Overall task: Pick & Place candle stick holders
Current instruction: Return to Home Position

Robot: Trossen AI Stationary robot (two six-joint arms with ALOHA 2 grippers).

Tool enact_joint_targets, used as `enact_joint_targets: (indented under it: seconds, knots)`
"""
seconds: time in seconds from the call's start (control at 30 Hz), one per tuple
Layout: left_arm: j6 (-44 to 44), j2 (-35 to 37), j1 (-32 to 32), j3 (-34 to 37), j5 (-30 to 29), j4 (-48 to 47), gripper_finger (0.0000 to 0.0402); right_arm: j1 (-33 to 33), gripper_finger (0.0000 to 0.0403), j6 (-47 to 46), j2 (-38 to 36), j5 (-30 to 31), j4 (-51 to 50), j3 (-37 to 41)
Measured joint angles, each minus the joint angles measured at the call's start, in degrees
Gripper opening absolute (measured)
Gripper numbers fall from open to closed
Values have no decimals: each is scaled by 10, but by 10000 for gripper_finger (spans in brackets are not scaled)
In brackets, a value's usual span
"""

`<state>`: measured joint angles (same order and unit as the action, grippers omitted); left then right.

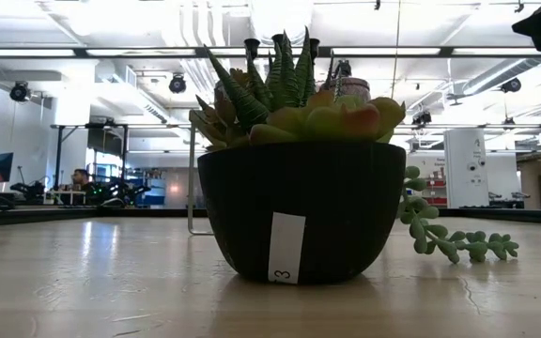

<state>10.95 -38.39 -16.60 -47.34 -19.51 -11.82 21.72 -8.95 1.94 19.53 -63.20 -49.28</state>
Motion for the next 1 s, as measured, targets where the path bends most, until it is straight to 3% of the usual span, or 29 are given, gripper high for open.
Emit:
enact_joint_targets:
  seconds: [0.6,0.87,1.0]
  knots:
    - [18,104,13,94,54,-4,268,0,366,0,0,0,0,0]
    - [-9,161,21,205,56,100,268,0,366,0,0,0,0,0]
    - [-19,179,23,225,72,110,268,0,366,0,0,0,0,0]
